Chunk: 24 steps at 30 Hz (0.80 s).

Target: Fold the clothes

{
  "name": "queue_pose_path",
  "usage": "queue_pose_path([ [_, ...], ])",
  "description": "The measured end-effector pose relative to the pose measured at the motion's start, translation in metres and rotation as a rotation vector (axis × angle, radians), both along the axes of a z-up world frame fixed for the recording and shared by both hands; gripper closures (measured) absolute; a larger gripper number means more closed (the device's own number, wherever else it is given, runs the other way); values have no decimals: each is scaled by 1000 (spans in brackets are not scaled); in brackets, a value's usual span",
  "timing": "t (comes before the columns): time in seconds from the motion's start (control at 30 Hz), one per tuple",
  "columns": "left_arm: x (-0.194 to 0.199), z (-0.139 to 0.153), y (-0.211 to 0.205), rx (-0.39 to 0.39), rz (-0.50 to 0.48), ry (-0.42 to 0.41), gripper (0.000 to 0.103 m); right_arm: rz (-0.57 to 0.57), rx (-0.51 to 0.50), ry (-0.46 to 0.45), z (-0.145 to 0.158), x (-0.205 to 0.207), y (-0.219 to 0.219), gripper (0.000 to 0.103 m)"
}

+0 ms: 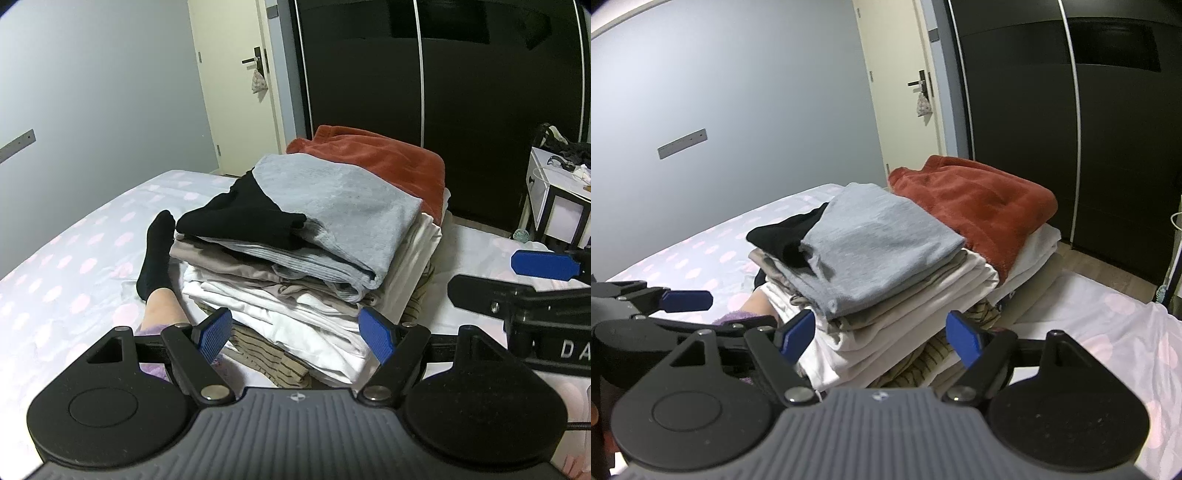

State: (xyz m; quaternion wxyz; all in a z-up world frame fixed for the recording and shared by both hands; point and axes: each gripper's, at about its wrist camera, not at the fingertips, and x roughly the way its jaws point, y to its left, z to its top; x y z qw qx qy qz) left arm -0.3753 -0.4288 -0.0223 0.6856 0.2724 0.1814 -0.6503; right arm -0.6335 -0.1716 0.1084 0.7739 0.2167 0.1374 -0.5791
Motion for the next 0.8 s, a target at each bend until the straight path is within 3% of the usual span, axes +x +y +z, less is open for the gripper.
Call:
queue_pose_path([
  [0.8,3,1,1,11,23,19,28,14,9,-6,-1,2,1,22],
])
